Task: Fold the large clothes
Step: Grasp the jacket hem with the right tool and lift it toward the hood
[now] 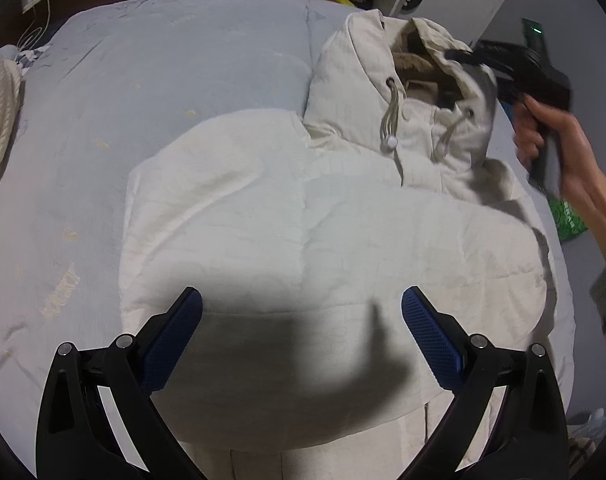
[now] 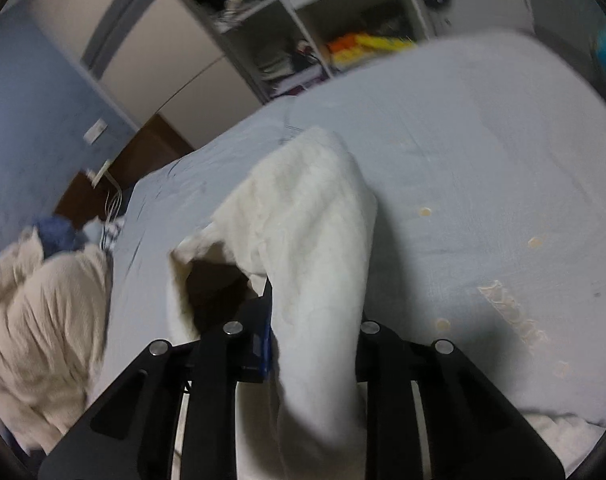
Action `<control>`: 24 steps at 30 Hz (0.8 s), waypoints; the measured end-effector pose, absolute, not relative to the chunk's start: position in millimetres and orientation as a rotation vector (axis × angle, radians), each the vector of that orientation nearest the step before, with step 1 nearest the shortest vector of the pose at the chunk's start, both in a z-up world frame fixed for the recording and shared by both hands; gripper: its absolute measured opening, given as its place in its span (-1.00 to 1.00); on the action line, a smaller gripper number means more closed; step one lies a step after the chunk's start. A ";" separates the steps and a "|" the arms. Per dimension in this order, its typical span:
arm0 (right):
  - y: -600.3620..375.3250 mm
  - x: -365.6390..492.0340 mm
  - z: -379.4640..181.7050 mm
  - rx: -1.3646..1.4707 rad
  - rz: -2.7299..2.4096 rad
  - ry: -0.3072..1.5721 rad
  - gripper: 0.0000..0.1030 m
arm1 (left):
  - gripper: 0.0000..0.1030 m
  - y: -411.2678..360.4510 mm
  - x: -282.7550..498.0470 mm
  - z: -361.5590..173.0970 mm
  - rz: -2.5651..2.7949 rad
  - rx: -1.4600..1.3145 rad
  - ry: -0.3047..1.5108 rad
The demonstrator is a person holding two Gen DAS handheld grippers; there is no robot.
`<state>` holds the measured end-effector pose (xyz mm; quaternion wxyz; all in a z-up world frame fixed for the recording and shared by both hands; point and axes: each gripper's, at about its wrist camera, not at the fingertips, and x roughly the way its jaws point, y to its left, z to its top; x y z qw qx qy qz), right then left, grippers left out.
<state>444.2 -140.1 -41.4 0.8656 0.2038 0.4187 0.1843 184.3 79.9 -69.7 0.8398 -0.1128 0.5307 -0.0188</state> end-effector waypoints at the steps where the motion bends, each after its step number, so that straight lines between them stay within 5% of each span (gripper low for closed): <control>1: -137.2 434.7 -35.0 0.400 0.395 0.867 -0.63 | 0.87 82.0 183.7 -67.0 -0.039 -0.247 1.115; 12: -119.3 294.7 12.6 0.108 0.498 0.746 -0.63 | 0.87 100.9 181.1 -38.8 0.014 -0.278 1.038; 24: -102.9 167.2 -21.5 -0.111 0.525 0.773 -0.65 | 0.87 113.0 171.1 -5.4 0.027 -0.283 0.942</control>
